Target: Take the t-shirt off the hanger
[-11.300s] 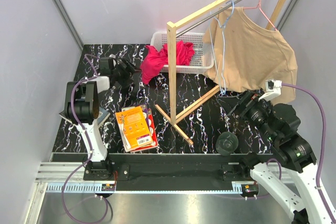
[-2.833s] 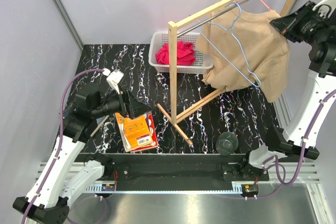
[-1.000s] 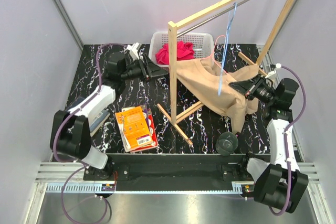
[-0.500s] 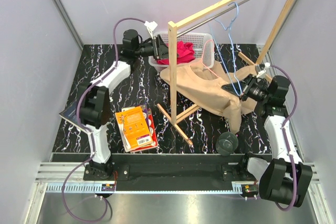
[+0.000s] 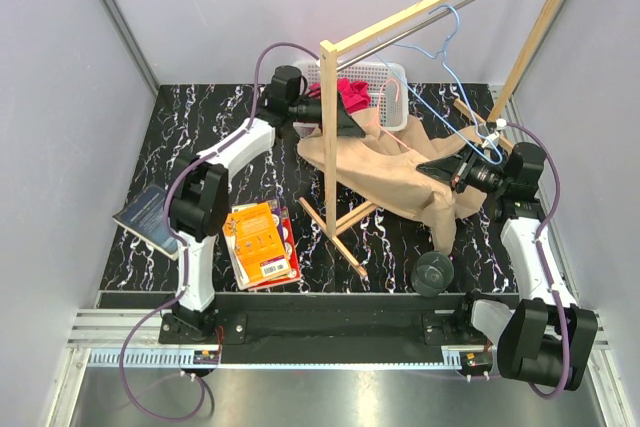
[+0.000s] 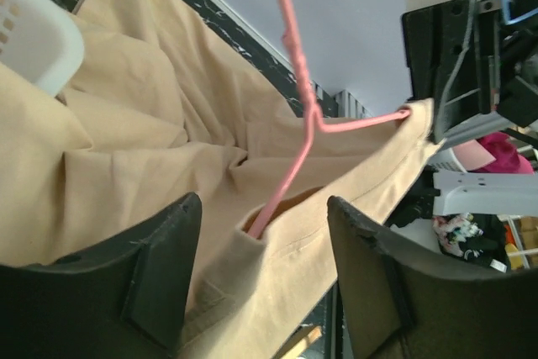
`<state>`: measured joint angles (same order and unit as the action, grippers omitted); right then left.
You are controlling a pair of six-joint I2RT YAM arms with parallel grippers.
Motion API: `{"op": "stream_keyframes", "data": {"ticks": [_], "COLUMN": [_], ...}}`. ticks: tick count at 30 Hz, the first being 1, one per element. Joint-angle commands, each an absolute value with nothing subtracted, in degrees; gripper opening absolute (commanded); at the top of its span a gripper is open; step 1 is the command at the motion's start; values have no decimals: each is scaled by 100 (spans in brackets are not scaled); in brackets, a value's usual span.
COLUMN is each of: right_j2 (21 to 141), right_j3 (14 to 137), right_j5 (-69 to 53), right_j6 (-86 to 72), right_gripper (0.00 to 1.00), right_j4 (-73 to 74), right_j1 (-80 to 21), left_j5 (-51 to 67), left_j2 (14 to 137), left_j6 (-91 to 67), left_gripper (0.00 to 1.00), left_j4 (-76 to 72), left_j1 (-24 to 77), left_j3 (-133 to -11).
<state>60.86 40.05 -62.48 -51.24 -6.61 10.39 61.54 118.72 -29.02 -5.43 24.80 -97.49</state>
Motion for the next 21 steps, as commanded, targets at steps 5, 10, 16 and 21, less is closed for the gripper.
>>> {"op": "stream_keyframes", "data": {"ticks": [5, 10, 16, 21], "right_j2": [5933, 5906, 5748, 5398], "right_j3": [4376, 4526, 4509, 4044], "right_j5": [-6444, -5960, -4678, -3780], "right_j6": [-5055, -4501, -4385, -4850], "right_gripper": [1, 23, 62, 92], "right_j4": [-748, 271, 1379, 1766], "right_j1": [949, 949, 975, 1169], "left_j5": [5714, 5248, 4853, 4641], "left_j2": [10988, 10670, 10433, 10345], "left_j6": [-2320, -2206, -2145, -2206], "left_gripper": [36, 8, 0, 0], "left_j4": [-633, -650, -659, -685], "left_j1": [2470, 2478, 2470, 2479], "left_j3": [-8904, -8570, -8455, -8403]}}
